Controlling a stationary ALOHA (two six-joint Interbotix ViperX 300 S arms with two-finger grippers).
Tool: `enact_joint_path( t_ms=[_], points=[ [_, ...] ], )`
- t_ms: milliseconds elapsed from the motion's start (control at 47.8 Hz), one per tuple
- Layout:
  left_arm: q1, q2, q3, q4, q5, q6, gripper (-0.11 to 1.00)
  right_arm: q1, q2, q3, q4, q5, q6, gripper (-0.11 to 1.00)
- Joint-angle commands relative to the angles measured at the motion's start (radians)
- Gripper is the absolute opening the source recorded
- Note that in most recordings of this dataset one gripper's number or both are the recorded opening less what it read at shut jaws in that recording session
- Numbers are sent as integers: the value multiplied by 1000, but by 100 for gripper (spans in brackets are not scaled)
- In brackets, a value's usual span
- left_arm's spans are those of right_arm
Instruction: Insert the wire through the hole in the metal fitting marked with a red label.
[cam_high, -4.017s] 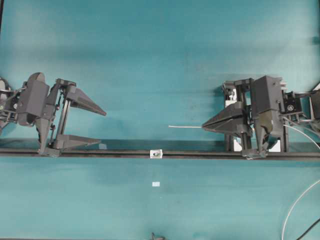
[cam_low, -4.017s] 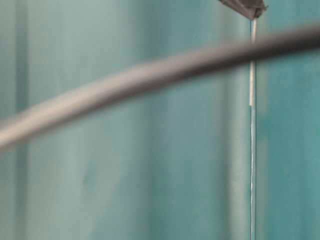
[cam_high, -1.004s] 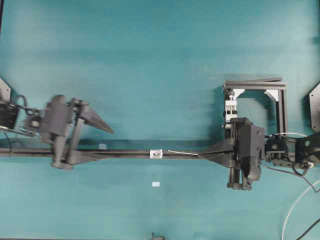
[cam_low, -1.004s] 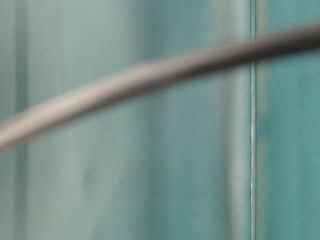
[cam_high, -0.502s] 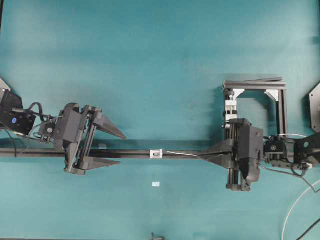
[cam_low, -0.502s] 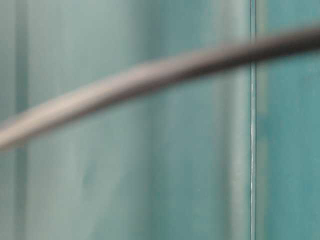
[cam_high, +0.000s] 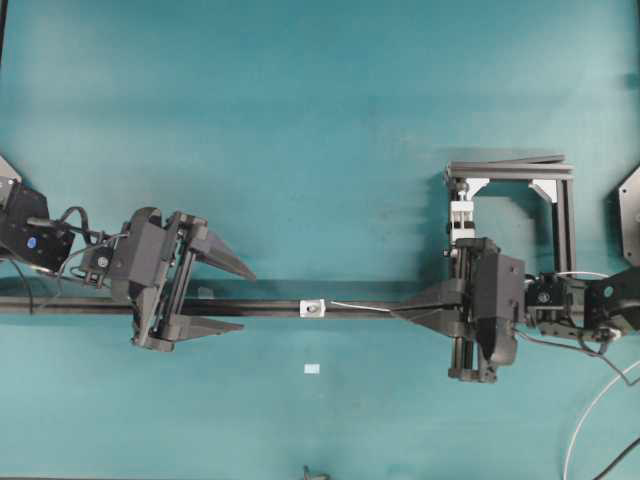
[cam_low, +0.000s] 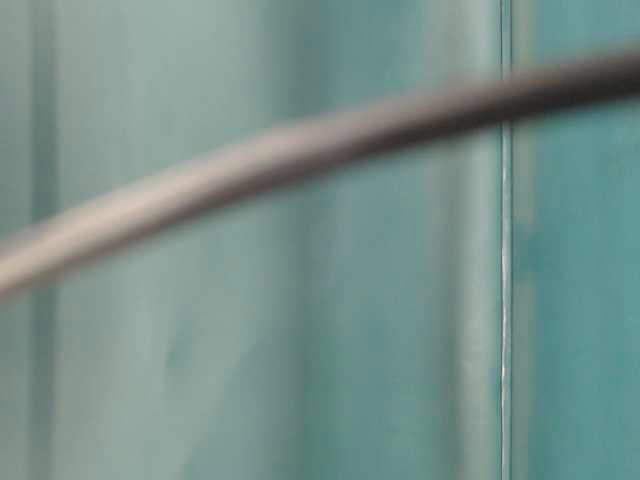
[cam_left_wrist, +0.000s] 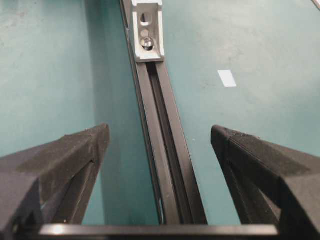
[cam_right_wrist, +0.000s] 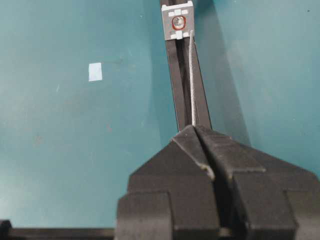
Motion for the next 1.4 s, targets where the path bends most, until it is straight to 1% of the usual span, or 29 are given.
enact_joint_path(
  t_ms=[0, 1381],
  points=[
    [-5, -12, -11, 2, -11, 2, 65, 8, -6, -17, 0, -11, 2, -1],
    [0, -11, -9, 2, -11, 5, 65, 12, 20, -41, -6, -35, -5, -1]
  ],
)
